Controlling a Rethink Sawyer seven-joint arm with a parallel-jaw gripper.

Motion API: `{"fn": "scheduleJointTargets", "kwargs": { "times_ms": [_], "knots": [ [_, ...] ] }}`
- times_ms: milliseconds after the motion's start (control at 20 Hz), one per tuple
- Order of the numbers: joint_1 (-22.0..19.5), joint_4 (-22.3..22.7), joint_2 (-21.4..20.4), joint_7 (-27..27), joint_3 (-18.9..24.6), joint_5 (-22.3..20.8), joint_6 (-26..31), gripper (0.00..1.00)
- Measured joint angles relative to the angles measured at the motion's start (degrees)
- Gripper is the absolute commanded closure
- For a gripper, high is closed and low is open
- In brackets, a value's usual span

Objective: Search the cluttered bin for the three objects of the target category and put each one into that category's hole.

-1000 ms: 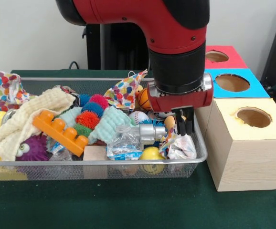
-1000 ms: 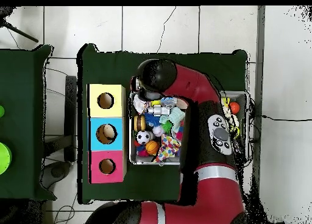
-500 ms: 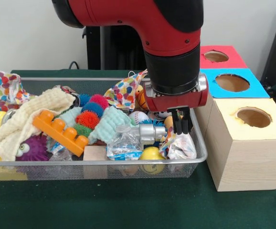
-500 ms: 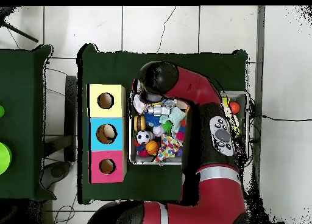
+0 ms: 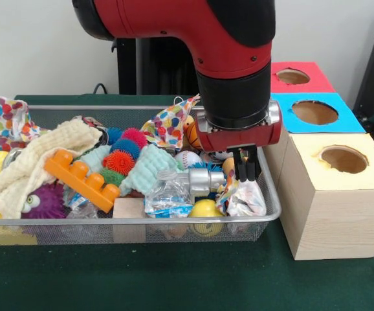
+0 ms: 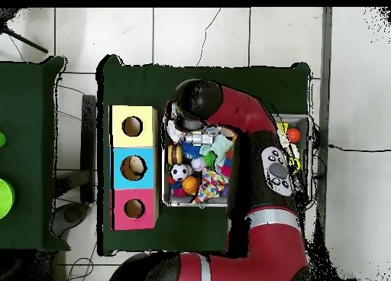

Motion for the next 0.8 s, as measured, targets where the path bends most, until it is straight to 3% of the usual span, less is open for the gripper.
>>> {"fn": "scheduleJointTargets", "kwargs": {
  "times_ms": [50,100,800],
  "knots": [
    [0.0,0.1,0.0,0.0,0.0,0.0,-0.2,1.0],
    [0.0,0.2,0.0,0.0,0.0,0.0,-0.3,0.0],
    [1.1,0.3,0.1,0.0,0.0,-0.2,-2.0,0.0]
  ]
}}
